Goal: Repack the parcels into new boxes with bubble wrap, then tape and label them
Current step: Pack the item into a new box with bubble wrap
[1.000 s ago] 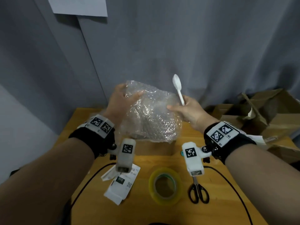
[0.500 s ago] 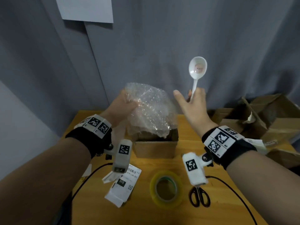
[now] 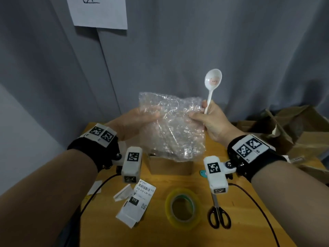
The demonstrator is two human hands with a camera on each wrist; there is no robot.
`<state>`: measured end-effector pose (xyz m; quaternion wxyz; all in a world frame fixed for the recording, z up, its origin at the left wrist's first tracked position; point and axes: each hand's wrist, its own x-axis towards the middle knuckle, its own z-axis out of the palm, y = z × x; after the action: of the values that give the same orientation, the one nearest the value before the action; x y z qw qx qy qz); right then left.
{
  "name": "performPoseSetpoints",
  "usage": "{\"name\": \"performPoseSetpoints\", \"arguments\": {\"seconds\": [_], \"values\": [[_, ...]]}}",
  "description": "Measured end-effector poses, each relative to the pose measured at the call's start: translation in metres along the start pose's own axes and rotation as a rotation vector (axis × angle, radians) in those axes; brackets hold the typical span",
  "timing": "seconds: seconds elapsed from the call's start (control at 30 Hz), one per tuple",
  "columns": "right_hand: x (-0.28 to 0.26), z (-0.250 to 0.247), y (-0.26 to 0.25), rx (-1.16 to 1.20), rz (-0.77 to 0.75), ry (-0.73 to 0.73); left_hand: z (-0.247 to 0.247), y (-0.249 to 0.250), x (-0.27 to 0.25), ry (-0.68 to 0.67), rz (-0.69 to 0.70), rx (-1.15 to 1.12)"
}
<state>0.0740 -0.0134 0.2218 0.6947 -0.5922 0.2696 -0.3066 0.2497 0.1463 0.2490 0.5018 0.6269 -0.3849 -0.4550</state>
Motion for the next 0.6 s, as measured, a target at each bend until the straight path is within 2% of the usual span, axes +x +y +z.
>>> {"name": "performPoseSetpoints", "arguments": {"seconds": [0.07, 0.13, 0.2, 0.27, 0.3, 0.43, 0.5, 0.6], "values": [[0.003, -0.003, 0.003, -0.096, -0.024, 0.039, -0.002, -0.004, 0.0, 0.015, -0.019, 0.104], [0.003, -0.004, 0.005, -0.232, -0.002, 0.066, -0.006, -0.011, 0.007, 0.118, -0.017, 0.144], [0.002, -0.004, 0.005, -0.567, -0.039, 0.12, -0.008, -0.016, 0.012, 0.188, -0.03, 0.164], [0.002, -0.006, 0.001, -0.849, -0.156, 0.141, -0.01, -0.023, 0.017, 0.198, -0.075, 0.181], [0.0, -0.004, -0.003, -0.861, -0.212, 0.093, -0.011, -0.027, 0.019, 0.197, -0.087, 0.172], [0.006, 0.005, -0.002, -0.781, -0.335, -0.284, -0.003, -0.035, 0.021, 0.139, -0.102, 0.061], [0.012, 0.008, 0.011, -0.877, -0.29, -0.419, 0.004, -0.035, 0.02, 0.134, -0.13, -0.027], [0.015, 0.007, 0.031, -0.928, -0.187, -0.458, 0.003, -0.042, 0.023, 0.055, -0.255, -0.228]]}}
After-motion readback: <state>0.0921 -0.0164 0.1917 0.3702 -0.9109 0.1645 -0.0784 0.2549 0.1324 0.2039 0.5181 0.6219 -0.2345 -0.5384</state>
